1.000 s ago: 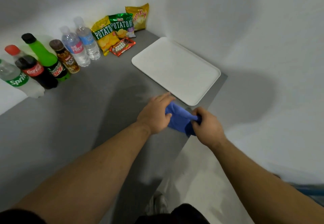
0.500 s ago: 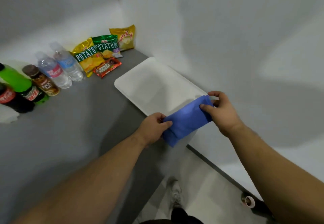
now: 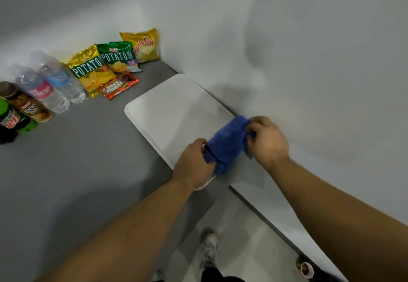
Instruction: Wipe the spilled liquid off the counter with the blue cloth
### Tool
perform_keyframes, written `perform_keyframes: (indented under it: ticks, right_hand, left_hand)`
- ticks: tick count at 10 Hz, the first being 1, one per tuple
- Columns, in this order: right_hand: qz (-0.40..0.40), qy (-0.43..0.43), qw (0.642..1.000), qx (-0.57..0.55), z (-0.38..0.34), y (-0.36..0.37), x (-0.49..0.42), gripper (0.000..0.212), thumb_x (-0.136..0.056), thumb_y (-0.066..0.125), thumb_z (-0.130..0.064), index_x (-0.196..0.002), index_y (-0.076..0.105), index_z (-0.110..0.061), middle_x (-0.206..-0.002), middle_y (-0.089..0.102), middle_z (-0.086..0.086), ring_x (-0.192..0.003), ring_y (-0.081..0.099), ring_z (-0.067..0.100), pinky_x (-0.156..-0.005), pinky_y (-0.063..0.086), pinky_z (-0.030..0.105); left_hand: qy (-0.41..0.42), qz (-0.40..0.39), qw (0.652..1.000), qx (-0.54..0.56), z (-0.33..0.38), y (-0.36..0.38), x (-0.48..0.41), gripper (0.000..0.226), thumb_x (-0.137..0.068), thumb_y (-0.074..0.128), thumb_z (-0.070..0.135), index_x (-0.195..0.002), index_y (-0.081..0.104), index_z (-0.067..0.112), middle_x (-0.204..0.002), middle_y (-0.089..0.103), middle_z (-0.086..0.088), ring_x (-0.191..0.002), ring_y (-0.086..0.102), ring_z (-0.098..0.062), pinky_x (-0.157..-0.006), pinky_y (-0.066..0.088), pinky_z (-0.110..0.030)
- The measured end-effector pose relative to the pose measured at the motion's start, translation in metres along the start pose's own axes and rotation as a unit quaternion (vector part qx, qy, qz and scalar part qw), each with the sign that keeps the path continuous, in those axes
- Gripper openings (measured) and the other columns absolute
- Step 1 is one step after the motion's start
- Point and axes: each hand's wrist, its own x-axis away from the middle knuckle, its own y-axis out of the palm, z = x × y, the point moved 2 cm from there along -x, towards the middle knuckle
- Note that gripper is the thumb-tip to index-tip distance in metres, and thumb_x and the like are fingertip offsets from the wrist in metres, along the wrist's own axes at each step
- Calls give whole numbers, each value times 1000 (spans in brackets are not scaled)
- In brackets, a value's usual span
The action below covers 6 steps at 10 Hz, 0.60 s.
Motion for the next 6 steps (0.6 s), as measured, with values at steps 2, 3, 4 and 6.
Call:
perform_keyframes:
  ticks: [2,3,4,6]
  right_hand:
    - [-71,-45,995,56,-11,19,21,19,-98,55,-28,-97,74,-27,-109,67,-4,-94,63,20,-72,49,28]
    - [-76,-43,994,60,-10,23,21,23,-102,51,-28,-95,73,-25,-107,68,-2,-92,62,18,-80,53,30]
    - [-88,-27,994,58,-14,22,22,23,-102,50,-28,-96,72,-26,-105,67,-4,-90,63,17,-83,55,31]
    - [-87,20,996,25,-32,9,41,17,-98,55,-34,-98,71,-28,-100,65,-4,-89,63,20,-81,58,42]
  left_hand:
    - [57,-32,990,-129,-14,9,32,34,-77,69,31,-108,55,24,-88,63,5,-80,64,-22,-68,54,-37]
    - [75,-1,989,-129,-18,14,36,25,-80,64,13,-104,61,20,-81,66,0,-75,63,-22,-67,53,-38]
    - [77,-13,988,-129,-14,14,36,24,-84,64,11,-107,62,19,-85,67,0,-77,63,-21,-73,56,-42]
    - [103,-58,978,-169,-18,-30,46,35,-89,70,37,-121,65,27,-113,68,7,-101,64,-17,-89,54,-32]
